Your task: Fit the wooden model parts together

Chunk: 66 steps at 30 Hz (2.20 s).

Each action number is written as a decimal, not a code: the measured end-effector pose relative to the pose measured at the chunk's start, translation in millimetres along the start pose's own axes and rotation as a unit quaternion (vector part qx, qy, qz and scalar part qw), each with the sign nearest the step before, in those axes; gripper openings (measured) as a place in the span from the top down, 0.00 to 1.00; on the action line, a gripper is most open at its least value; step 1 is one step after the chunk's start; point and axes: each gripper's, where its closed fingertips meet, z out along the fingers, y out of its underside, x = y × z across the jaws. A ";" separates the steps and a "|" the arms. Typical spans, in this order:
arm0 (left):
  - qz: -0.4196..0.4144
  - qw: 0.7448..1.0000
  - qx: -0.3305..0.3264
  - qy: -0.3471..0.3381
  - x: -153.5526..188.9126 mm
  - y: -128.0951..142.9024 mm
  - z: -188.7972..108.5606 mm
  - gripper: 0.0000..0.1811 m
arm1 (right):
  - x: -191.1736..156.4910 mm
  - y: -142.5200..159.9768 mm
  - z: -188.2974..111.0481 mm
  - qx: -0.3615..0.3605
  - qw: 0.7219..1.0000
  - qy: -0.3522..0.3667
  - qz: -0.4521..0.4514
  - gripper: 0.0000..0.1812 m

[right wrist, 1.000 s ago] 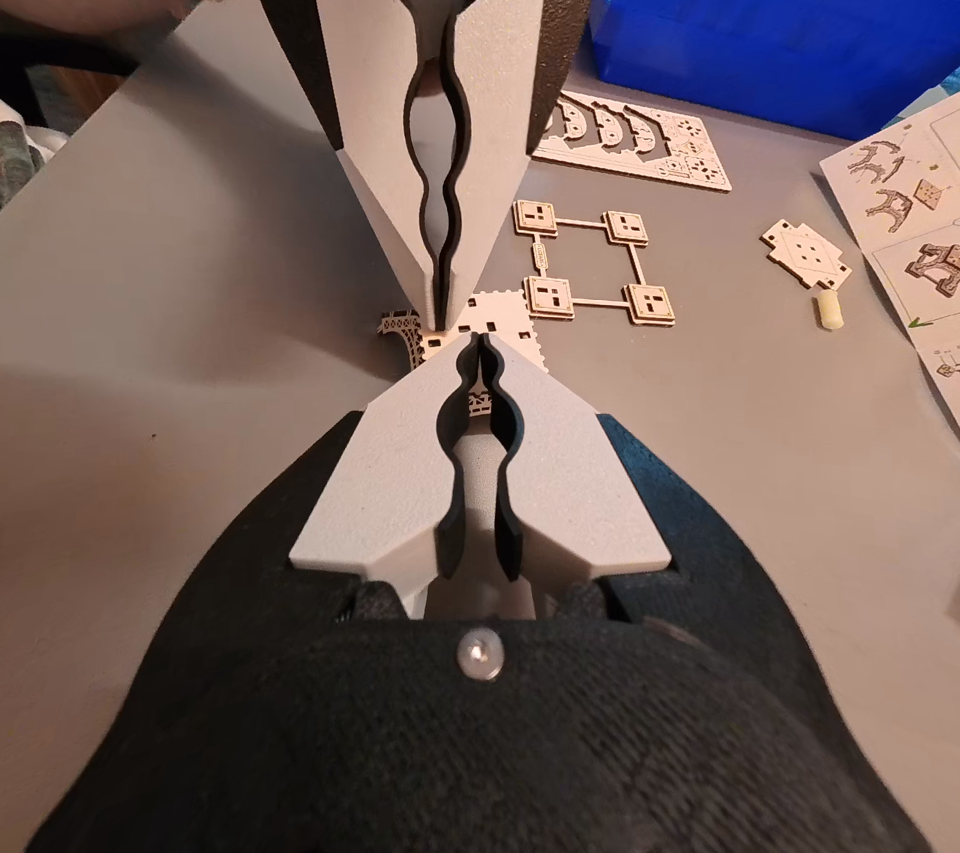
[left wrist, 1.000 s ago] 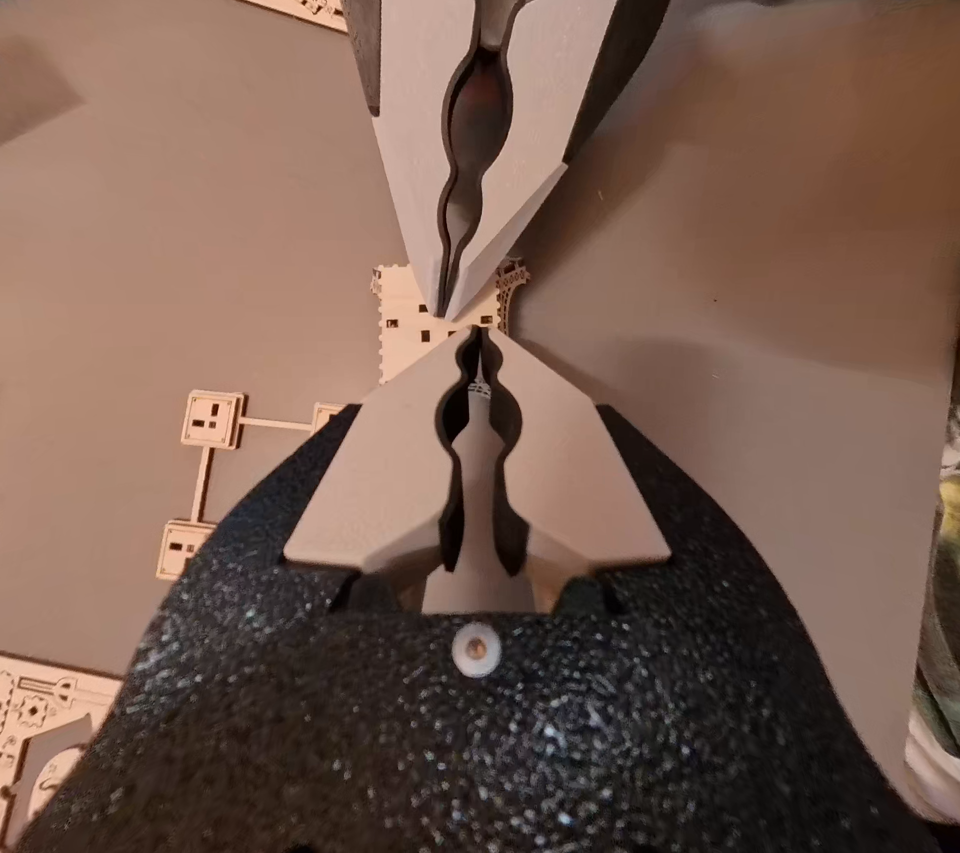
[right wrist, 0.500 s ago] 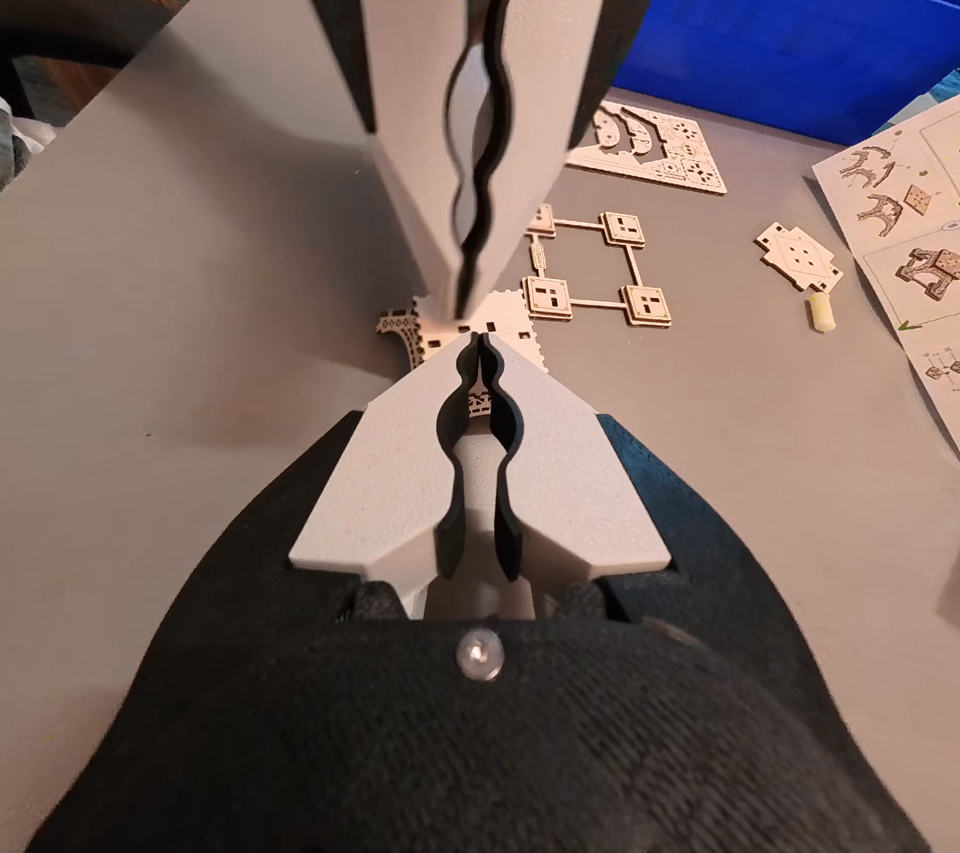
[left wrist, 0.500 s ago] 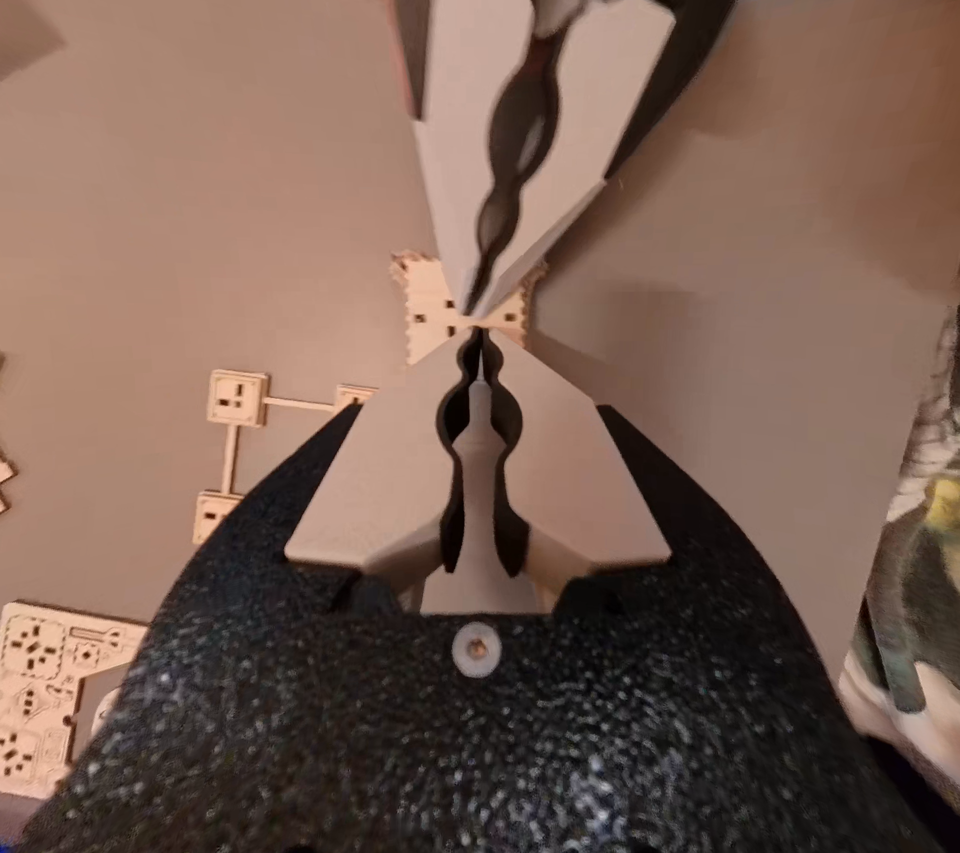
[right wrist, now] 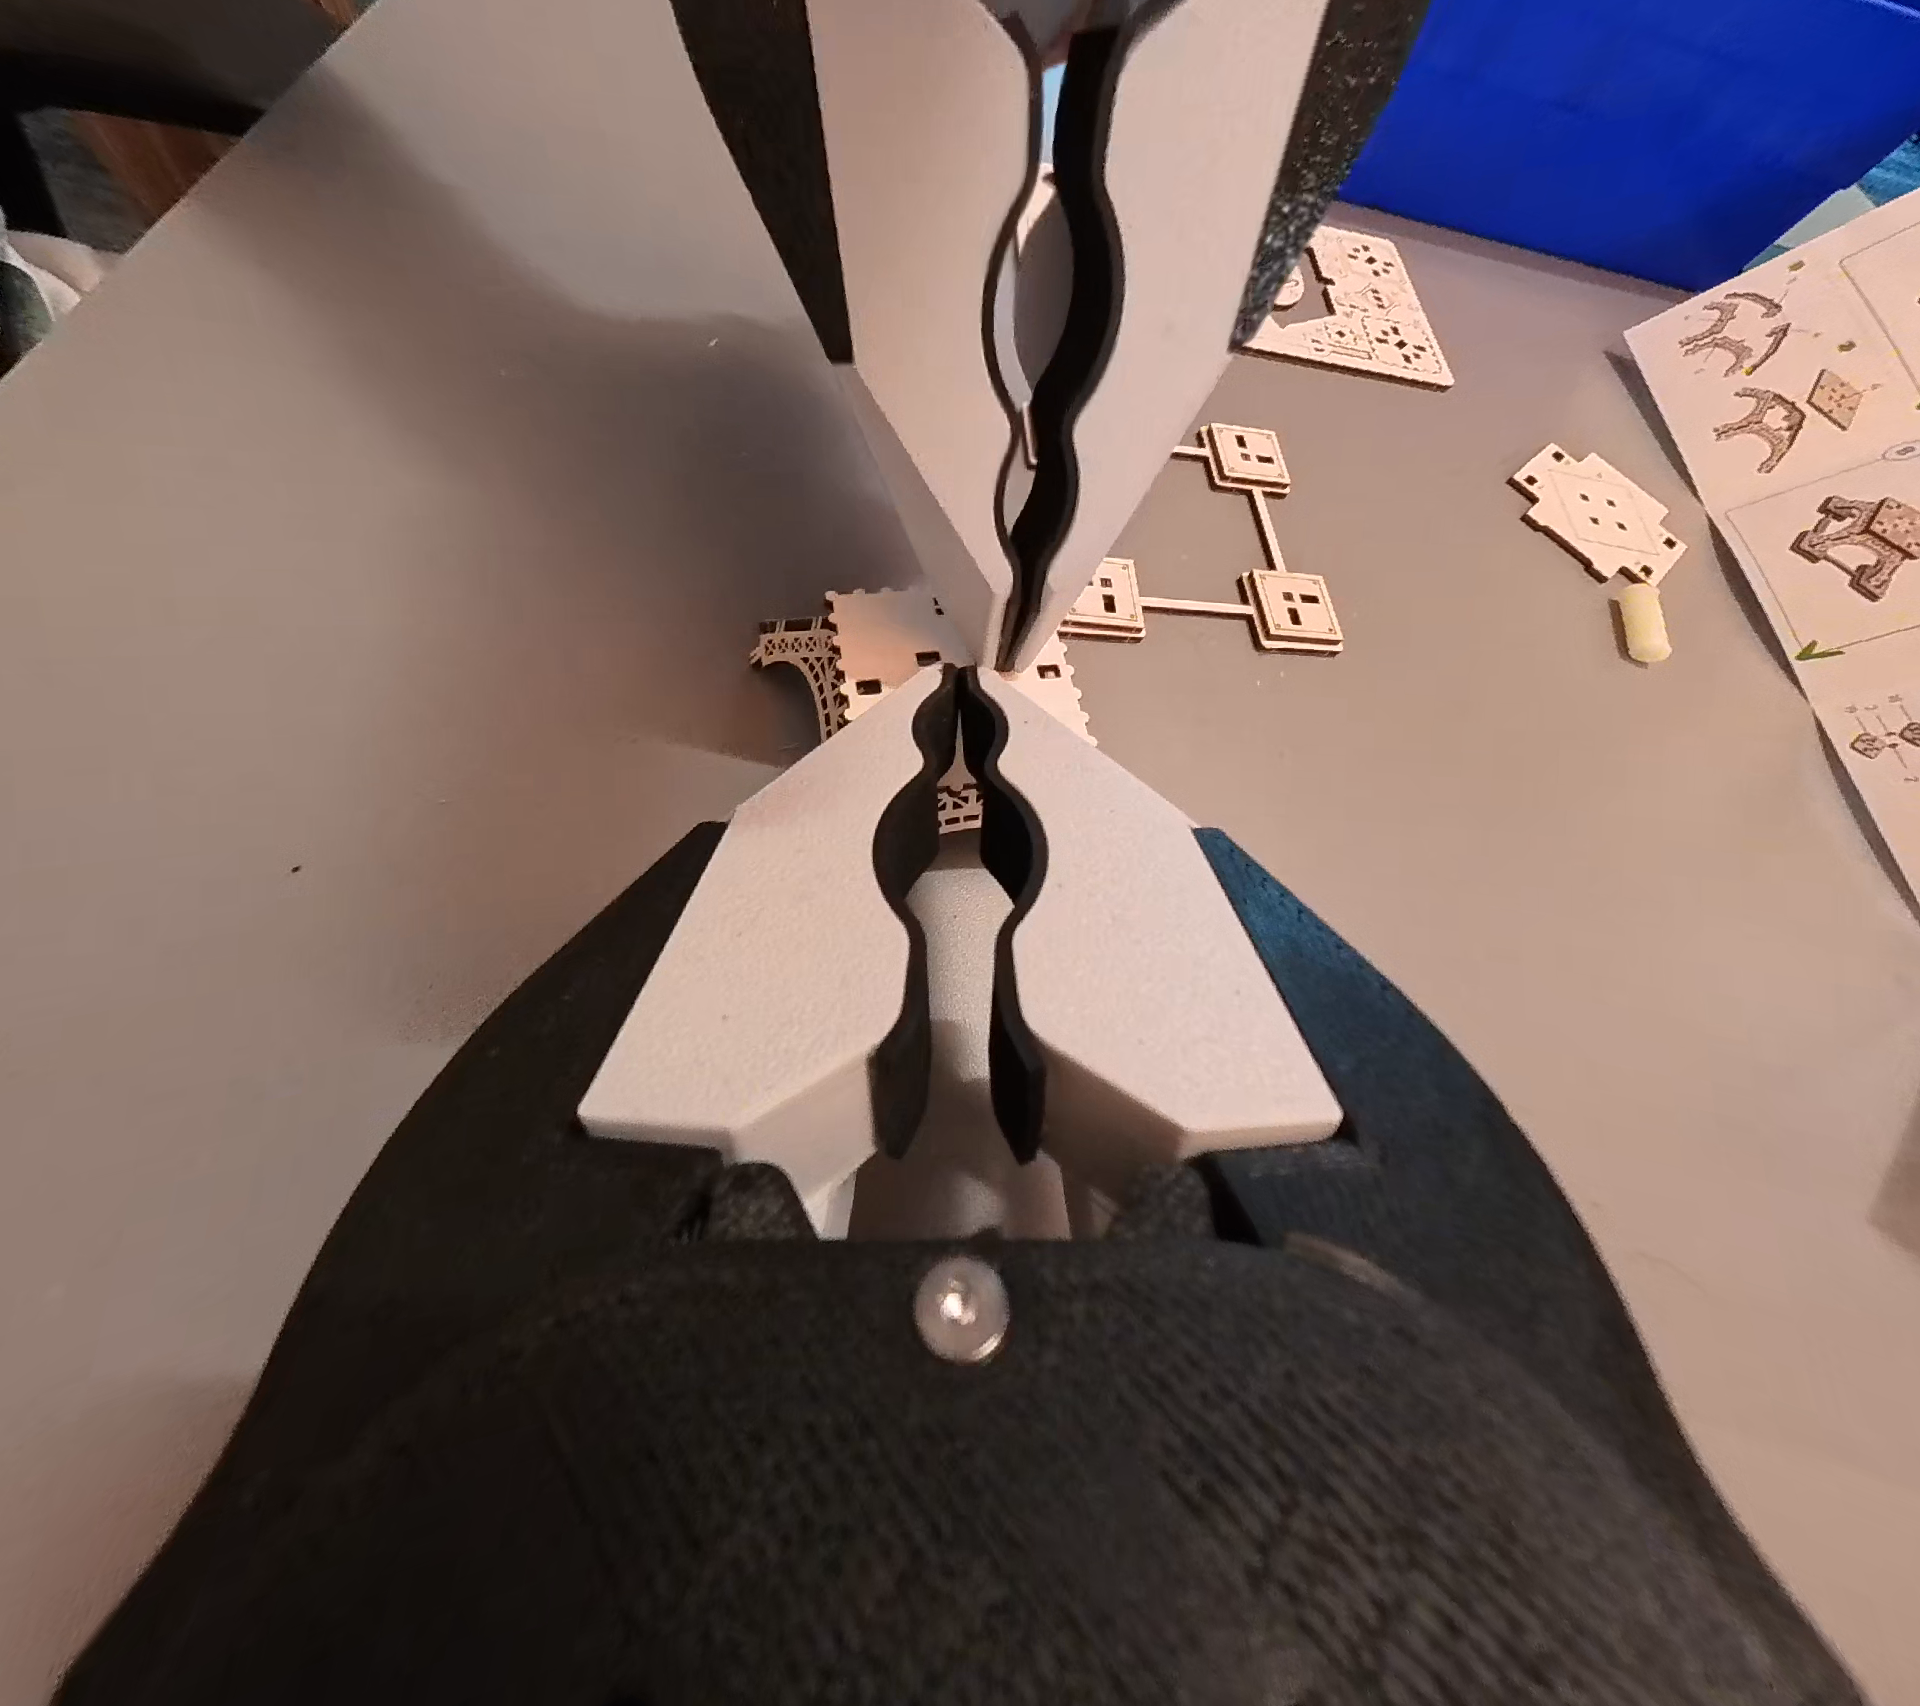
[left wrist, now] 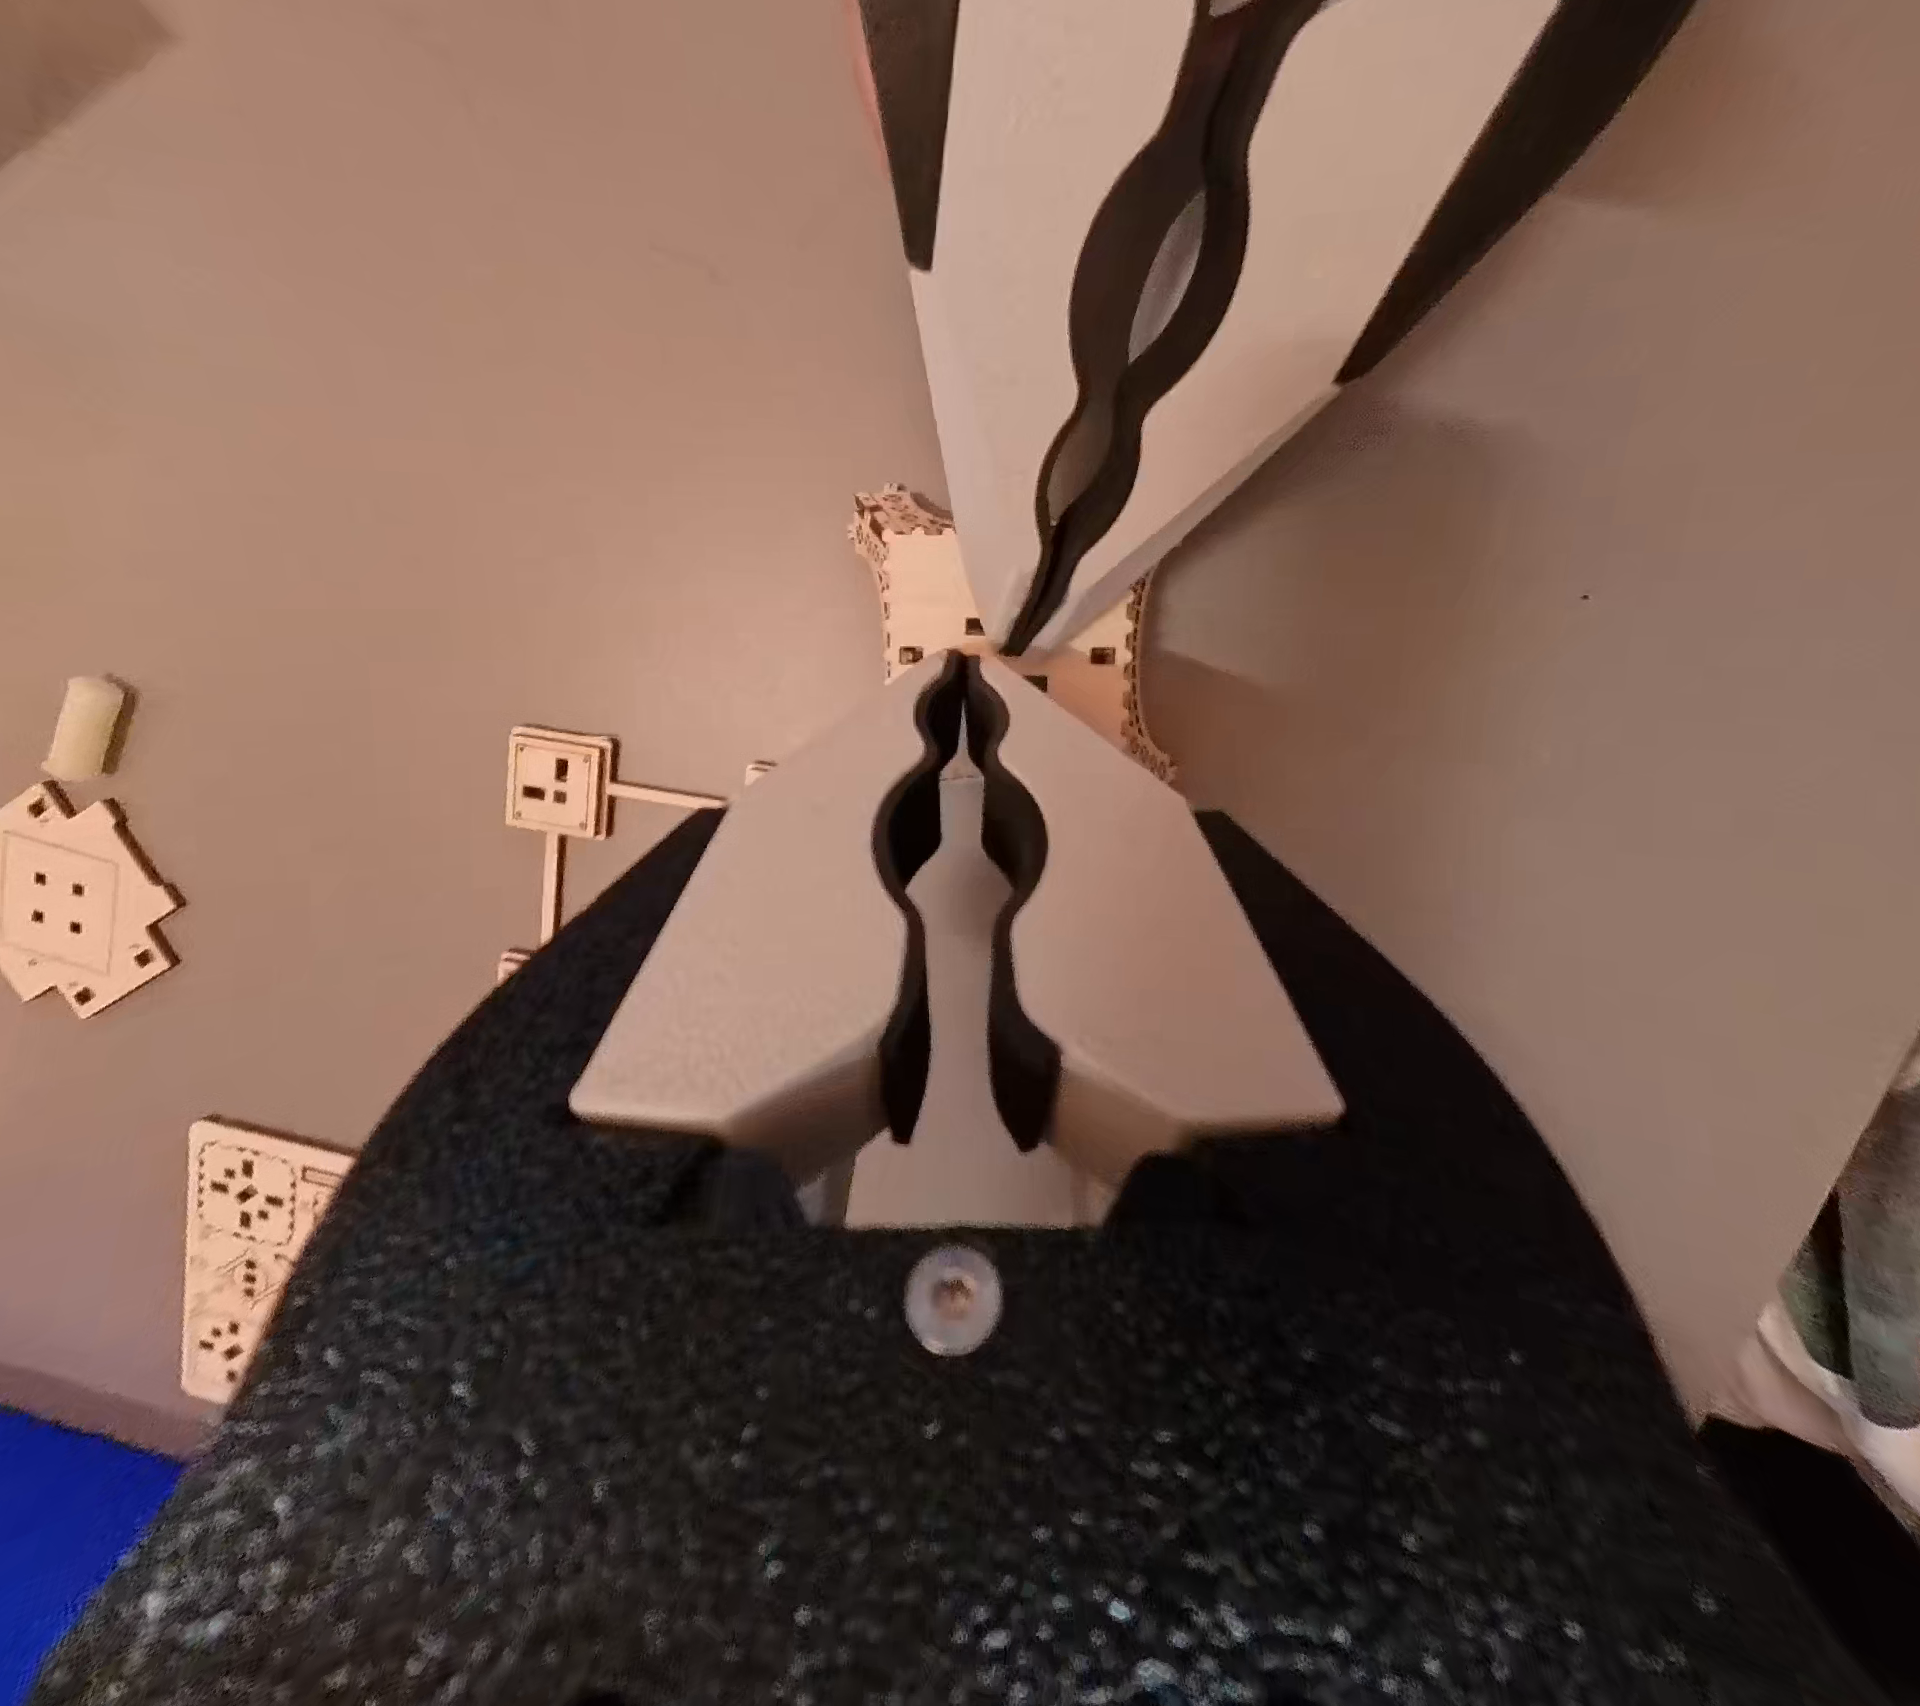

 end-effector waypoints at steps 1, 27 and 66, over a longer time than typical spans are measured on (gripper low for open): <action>-0.002 1.000 -0.008 0.004 0.0 0.0 0.2 1.00 | -0.1 0.1 0.0 0.000 1.000 -0.001 0.001 1.00; 0.001 0.999 -0.037 0.032 0.2 0.6 0.8 1.00 | -5.5 5.4 -7.2 -0.041 0.996 0.005 -0.073 1.00; 0.003 1.000 -0.011 0.018 -13.6 0.4 -9.4 1.00 | -5.6 4.1 -6.4 -0.056 0.997 0.011 -0.054 1.00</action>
